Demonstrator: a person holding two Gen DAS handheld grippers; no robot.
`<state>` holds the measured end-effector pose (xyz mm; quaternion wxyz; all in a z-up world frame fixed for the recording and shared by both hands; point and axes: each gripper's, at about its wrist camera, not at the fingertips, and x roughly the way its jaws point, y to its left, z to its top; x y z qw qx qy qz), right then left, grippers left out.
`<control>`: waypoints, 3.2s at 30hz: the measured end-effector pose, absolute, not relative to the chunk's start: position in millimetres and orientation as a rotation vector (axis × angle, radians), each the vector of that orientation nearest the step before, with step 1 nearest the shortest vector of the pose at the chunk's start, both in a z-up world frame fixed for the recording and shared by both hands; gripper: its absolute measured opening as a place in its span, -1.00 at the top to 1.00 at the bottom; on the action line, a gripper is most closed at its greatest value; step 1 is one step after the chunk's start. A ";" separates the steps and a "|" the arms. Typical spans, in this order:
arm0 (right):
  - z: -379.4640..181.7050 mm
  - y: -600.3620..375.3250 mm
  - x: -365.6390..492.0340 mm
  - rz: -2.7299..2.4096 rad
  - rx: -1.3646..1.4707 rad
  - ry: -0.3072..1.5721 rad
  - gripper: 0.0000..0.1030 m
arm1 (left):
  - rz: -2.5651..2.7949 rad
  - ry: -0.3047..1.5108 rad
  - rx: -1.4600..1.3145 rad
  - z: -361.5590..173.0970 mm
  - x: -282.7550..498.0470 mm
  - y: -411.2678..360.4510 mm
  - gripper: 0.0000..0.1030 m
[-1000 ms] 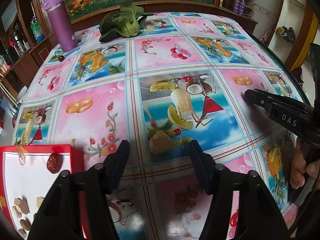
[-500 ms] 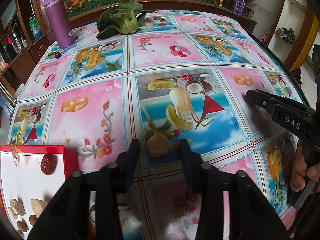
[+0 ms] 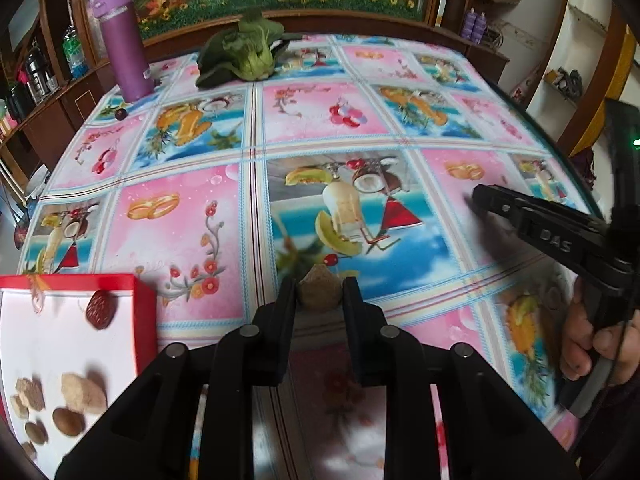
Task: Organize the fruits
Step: 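Grasp a brown round nut with the right gripper while the left gripper grasps another, then carry both brown nuts over the tray and open both grippers to drop them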
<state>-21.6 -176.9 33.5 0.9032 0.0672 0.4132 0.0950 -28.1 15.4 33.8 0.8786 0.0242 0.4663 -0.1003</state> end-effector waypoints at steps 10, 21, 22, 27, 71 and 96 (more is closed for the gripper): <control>54.7 -173.2 -46.2 0.197 0.174 0.757 0.61 | -0.184 0.798 -0.015 88.3 -109.0 47.8 0.51; 83.8 -52.1 -119.7 0.528 0.131 0.709 0.61 | 0.091 0.668 -0.065 114.5 -185.7 153.9 0.51; 86.1 -39.4 -127.2 0.560 0.114 0.708 0.61 | 0.120 0.658 -0.068 114.3 -192.6 164.2 0.51; 90.4 8.9 -157.6 0.680 0.036 0.710 0.61 | 0.184 0.655 -0.114 104.7 -208.2 199.5 0.51; 46.0 125.9 -137.1 0.762 -0.094 0.944 0.61 | 0.263 0.824 -0.095 50.4 -176.4 249.3 0.50; 39.7 126.5 -135.0 0.747 -0.109 0.958 0.60 | 0.297 0.838 -0.077 46.5 -175.0 244.0 0.50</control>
